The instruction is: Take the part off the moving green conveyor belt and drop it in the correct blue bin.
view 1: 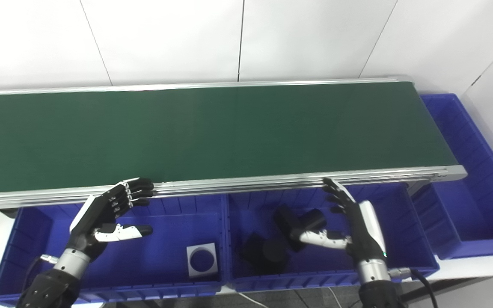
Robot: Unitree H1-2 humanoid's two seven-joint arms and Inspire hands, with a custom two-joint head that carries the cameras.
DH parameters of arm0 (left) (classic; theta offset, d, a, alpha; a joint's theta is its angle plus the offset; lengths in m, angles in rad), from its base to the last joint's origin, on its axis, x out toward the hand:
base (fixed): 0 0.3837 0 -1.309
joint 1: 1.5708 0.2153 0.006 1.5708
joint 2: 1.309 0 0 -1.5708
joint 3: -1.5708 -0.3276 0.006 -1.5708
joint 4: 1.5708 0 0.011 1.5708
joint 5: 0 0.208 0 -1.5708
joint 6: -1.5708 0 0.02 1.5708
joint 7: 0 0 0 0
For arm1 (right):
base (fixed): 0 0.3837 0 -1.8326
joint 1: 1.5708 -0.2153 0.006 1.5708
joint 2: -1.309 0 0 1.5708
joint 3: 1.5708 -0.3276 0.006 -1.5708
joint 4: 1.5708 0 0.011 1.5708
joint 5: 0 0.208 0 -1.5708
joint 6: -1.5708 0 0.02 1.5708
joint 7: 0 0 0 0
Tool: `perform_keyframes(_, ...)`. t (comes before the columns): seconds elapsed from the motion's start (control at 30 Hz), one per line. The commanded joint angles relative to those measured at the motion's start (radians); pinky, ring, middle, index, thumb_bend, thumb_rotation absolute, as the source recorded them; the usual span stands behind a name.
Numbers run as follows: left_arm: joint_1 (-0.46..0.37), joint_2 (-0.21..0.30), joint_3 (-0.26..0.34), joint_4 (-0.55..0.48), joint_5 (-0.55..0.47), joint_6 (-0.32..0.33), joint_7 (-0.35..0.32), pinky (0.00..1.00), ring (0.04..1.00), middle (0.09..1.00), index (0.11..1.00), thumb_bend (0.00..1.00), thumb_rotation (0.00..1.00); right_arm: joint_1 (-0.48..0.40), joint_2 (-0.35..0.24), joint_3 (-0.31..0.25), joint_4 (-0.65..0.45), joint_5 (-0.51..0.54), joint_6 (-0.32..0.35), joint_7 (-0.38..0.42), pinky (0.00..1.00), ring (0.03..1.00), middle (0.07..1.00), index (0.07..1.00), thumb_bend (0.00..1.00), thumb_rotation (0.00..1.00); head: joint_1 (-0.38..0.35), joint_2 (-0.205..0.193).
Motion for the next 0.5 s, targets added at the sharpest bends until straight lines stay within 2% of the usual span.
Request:
perform_keyframes(0.0,-0.020,-0.006,-0.006,-0.014,0.009,-0.041,0.007,0.72,0.754,0.774,0.758,0.93,0.19,-0.023,0.009,0.036,-0.052,-0.001,-0.022,0.030,0.73,0.799,0.824,0.871,0.85,0.36,0.017,-0.009)
perform_keyframes(0.2,-0.014,-0.036,-0.019,-0.007,0.026,-0.052,0.016,0.71,0.748,0.778,0.762,0.93,0.17,-0.081,0.041,0.122,-0.067,0.045,-0.019,0.089,0.76,0.819,0.839,0.872,0.86,0.30,0.080,-0.047)
perform_keyframes(0.23,-0.012,-0.043,-0.021,-0.003,0.022,-0.059,0.013,0.71,0.748,0.781,0.767,0.94,0.17,-0.093,0.044,0.133,-0.060,0.047,-0.017,0.096,0.76,0.820,0.842,0.869,0.87,0.33,0.094,-0.055)
perform_keyframes(0.47,0.006,-0.082,-0.034,0.017,0.033,-0.107,0.025,0.71,0.746,0.778,0.771,0.96,0.19,-0.147,0.058,0.146,0.046,0.146,-0.075,0.112,0.76,0.824,0.848,0.870,0.87,0.38,0.166,-0.090)
